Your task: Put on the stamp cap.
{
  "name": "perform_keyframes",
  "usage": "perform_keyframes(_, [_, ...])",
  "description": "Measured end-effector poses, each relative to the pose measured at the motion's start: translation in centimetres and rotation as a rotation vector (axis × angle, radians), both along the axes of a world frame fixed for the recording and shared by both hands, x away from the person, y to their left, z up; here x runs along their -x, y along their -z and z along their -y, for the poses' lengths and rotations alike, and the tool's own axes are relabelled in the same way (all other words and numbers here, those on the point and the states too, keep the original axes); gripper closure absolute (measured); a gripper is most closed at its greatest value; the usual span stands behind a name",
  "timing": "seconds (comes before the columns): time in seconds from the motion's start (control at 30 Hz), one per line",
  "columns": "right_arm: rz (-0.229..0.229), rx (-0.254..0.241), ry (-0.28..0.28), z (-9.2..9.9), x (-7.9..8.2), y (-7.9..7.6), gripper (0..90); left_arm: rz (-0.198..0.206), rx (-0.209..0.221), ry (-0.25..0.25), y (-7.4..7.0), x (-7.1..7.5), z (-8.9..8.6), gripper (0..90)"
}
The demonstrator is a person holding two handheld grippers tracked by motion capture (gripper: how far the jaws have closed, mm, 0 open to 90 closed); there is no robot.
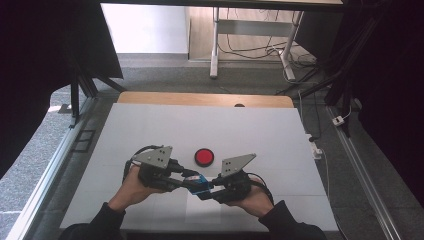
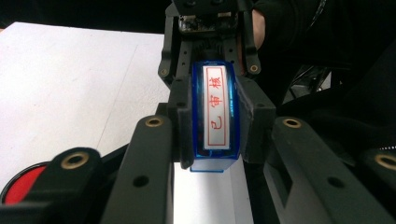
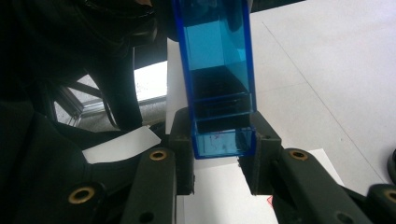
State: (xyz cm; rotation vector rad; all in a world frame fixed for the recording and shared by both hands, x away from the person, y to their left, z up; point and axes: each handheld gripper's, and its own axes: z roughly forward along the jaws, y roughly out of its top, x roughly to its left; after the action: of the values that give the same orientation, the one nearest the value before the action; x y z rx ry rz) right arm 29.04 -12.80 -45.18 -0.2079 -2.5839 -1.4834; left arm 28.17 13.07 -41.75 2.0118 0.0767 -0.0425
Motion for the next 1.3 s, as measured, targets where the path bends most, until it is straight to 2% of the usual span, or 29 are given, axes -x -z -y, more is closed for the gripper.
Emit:
perform_keyframes(0.17, [-0.004, -0.006, -0.008, 0.0, 0.1, -0.1, 68.5, -0.008, 0.001, 0.01, 0.3, 0.0, 0.2, 70.6])
perform_keyframes(0.27, [-0.003, -0.013, -0.013, 0.1, 0.1, -0.3, 68.6, -0.027, 0.025, 0.016, 0.4, -0.2, 0.1, 70.6])
perform_keyframes(0.47, [0.031, -0.03, -0.03, 0.2, 0.3, -0.7, 68.8, -0.056, 0.063, 0.026, 0.5, -0.2, 0.0, 70.6])
perform_keyframes(0.63, [0.017, -0.053, -0.035, 0.4, 0.3, -0.8, 69.0, -0.095, 0.114, 0.02, 0.8, -0.3, 0.0, 70.7])
perform_keyframes(0.73, [0.011, -0.066, -0.037, 0.5, 0.2, -0.8, 69.0, -0.114, 0.124, 0.023, 0.9, -0.4, 0.0, 70.7])
perform_keyframes(0.83, [0.014, -0.085, -0.051, 0.5, 0.3, -0.8, 68.6, -0.162, 0.141, 0.036, 1.2, -0.7, 0.0, 70.7])
perform_keyframes(0.87, [0.021, -0.086, -0.052, 0.5, 0.3, -0.9, 68.6, -0.158, 0.145, 0.036, 1.3, -0.7, 0.0, 70.7])
perform_keyframes(1.0, [0.025, -0.069, -0.052, 0.6, 0.2, -0.7, 68.5, -0.139, 0.119, 0.027, 1.3, -0.6, 0.2, 70.6])
perform_keyframes(1.17, [0.044, -0.084, -0.057, 0.7, 0.3, -0.7, 68.1, -0.152, 0.131, 0.034, 1.3, -0.7, 0.2, 70.5])
perform_keyframes(1.3, [0.041, -0.076, -0.046, 0.5, 0.3, -0.5, 66.9, -0.143, 0.085, 0.02, 1.2, -0.7, 0.5, 70.3])
